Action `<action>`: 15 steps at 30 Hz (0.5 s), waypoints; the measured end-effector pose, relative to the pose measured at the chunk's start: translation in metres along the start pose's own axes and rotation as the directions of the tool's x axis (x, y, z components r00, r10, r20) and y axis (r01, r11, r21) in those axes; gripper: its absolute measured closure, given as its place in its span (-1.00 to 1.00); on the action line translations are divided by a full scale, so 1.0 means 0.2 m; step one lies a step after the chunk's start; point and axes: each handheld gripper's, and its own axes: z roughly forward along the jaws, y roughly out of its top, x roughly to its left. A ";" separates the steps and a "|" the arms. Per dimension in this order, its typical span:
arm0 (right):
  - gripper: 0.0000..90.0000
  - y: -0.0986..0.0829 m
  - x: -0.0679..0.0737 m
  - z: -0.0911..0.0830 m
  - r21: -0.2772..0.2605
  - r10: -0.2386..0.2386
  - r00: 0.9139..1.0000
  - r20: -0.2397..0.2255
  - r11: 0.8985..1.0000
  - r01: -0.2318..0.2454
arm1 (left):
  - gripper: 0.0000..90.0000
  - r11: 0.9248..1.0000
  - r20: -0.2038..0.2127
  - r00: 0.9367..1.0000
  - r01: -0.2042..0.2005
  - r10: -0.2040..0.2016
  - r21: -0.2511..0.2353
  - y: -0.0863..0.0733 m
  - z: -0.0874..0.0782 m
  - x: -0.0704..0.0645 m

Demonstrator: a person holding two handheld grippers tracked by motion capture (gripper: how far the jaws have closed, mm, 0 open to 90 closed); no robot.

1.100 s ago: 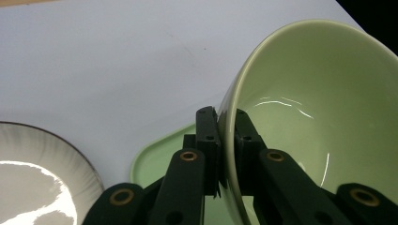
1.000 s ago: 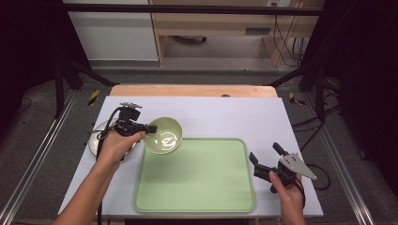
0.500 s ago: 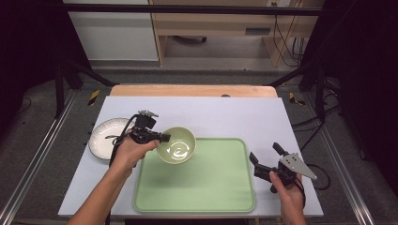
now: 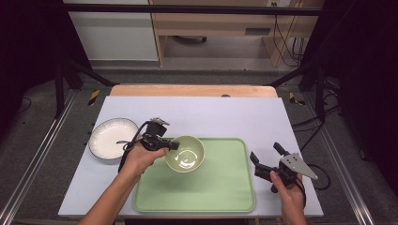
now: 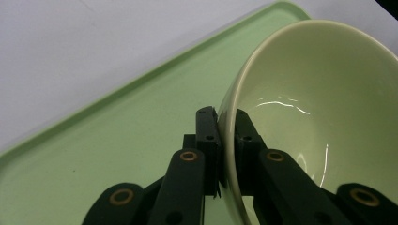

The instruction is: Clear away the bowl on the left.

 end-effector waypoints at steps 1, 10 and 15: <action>-0.91 0.00 0.00 0.00 -0.003 0.000 1.000 0.000 1.000 0.000 | 0.87 1.000 0.007 1.000 -0.002 0.002 0.002 0.00 0.01 0.00; -0.91 0.00 -0.01 0.00 0.000 -0.003 1.000 0.000 1.000 0.003 | 0.87 1.000 0.027 1.000 -0.009 0.009 0.015 -0.01 0.06 -0.04; -0.91 0.00 0.00 0.00 -0.002 -0.003 1.000 -0.001 1.000 0.003 | 0.87 0.999 0.029 0.999 -0.024 0.023 0.027 -0.01 0.07 -0.06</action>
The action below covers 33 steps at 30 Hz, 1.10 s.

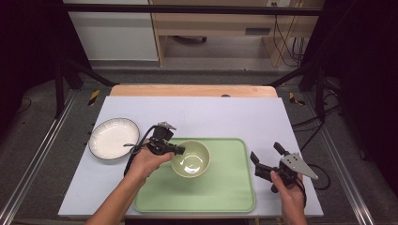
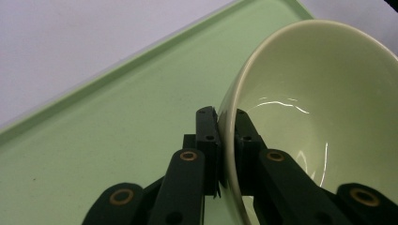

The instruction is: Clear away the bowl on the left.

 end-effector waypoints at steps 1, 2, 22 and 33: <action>-0.91 0.00 0.00 0.00 0.001 0.001 1.000 0.000 1.000 -0.001 | 0.87 1.000 0.003 1.000 -0.003 0.003 0.007 0.00 0.00 0.00; -0.91 0.00 0.00 0.00 0.001 0.001 1.000 0.000 1.000 -0.001 | 0.87 1.000 0.001 1.000 -0.004 0.004 0.006 0.00 0.01 -0.01; -0.91 0.00 0.00 0.00 0.001 0.002 1.000 -0.004 1.000 -0.002 | 0.87 0.999 0.012 1.000 -0.018 0.018 0.046 -0.03 0.06 -0.03; -0.91 0.00 0.00 0.00 0.003 -0.003 1.000 -0.006 1.000 0.003 | 0.87 0.997 0.010 1.000 -0.026 0.025 0.068 -0.06 0.08 -0.02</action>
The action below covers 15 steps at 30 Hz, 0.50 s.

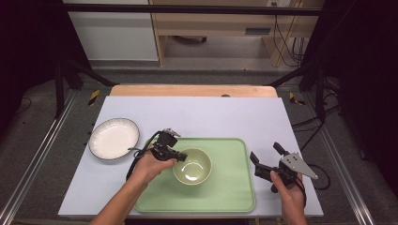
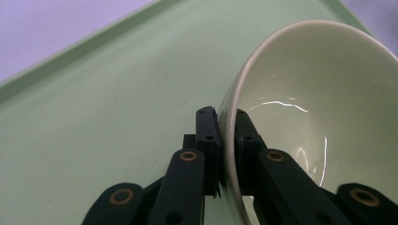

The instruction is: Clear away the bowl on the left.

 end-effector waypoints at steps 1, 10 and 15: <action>-0.91 0.00 0.00 0.00 0.000 0.000 1.000 0.000 1.000 0.000 | 0.87 1.000 0.000 1.000 0.000 0.000 0.000 0.00 0.00 0.00; -0.91 0.00 0.00 0.00 0.002 -0.003 1.000 -0.001 1.000 0.003 | 0.87 1.000 -0.002 1.000 0.010 -0.010 0.016 -0.03 0.02 0.02; -0.91 0.00 0.00 0.00 0.002 -0.003 1.000 -0.003 1.000 0.003 | 0.87 1.000 0.003 1.000 0.013 -0.013 0.015 -0.03 0.02 0.02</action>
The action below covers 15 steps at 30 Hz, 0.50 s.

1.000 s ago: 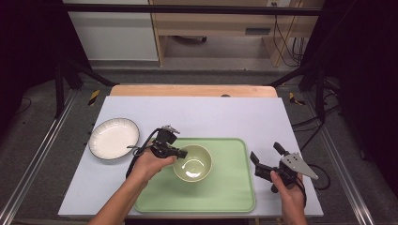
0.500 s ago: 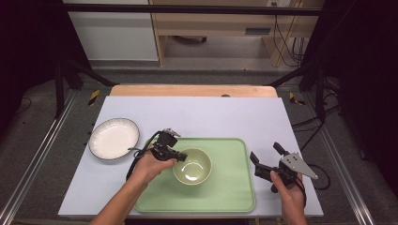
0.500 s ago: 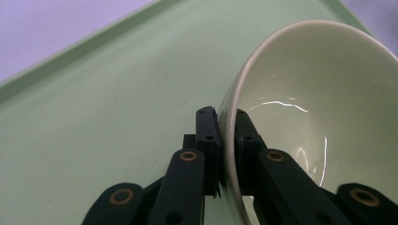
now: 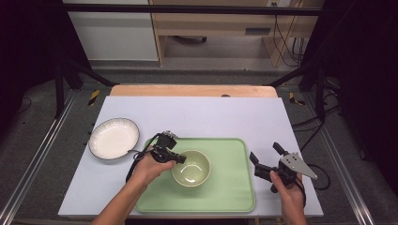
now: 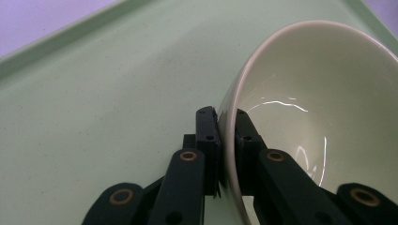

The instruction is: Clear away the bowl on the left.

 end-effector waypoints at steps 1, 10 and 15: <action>-0.91 0.00 0.00 0.00 0.001 -0.001 1.000 -0.001 1.000 0.001 | 0.87 1.000 0.009 1.000 0.007 -0.007 -0.016 0.00 0.00 0.00; -0.91 0.00 0.00 0.00 0.004 0.005 1.000 -0.003 1.000 -0.005 | 0.87 1.000 -0.006 1.000 0.008 -0.008 -0.001 0.00 0.00 0.01; -0.91 0.00 0.00 0.00 0.000 0.001 1.000 -0.004 1.000 -0.001 | 0.87 1.000 -0.001 1.000 0.011 -0.011 0.001 0.00 0.01 0.01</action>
